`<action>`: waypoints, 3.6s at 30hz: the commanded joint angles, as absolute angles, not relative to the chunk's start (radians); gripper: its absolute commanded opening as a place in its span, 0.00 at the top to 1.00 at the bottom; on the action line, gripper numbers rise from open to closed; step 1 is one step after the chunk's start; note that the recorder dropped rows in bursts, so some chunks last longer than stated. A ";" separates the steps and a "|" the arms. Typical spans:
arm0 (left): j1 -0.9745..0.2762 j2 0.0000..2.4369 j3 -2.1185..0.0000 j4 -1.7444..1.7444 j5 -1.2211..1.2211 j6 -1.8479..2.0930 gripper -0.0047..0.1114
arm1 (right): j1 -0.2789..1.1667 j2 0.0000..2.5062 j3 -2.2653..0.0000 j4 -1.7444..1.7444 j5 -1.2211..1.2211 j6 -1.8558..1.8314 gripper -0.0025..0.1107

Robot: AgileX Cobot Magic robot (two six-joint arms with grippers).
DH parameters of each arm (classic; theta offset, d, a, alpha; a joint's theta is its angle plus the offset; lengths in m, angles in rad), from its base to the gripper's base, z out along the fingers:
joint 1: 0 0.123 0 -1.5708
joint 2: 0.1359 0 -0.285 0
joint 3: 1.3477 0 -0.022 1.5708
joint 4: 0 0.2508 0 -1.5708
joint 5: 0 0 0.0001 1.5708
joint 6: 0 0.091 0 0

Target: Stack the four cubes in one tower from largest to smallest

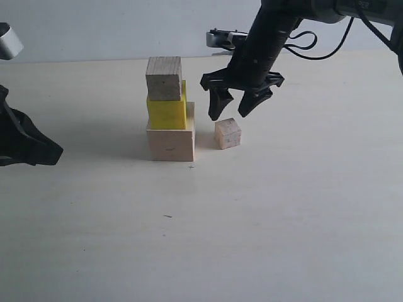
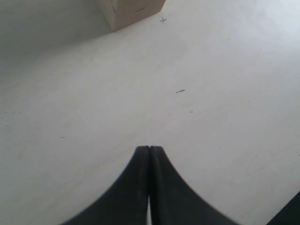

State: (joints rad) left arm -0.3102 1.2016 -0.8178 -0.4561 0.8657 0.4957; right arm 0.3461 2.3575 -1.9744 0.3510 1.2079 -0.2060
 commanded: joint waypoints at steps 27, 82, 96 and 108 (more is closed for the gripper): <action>-0.311 1.203 -0.815 -0.459 0.830 0.492 0.96 | 0.343 2.422 -1.971 0.386 1.203 -0.224 0.42; -0.311 1.203 -0.815 -0.531 0.868 0.494 0.96 | 0.535 1.942 -1.973 0.344 1.221 -0.363 0.98; -0.311 1.203 -0.815 -0.534 0.875 0.498 0.96 | 0.535 2.001 -1.973 0.155 1.199 -0.749 0.98; -0.311 1.203 -0.815 -0.526 0.873 0.500 0.96 | 0.545 1.986 -2.164 0.302 1.221 -0.139 0.98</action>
State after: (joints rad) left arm -0.3102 1.2016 -0.8178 -0.5241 0.8781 0.4957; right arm 0.5343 1.9980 -2.1210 0.2843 1.2222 -0.2979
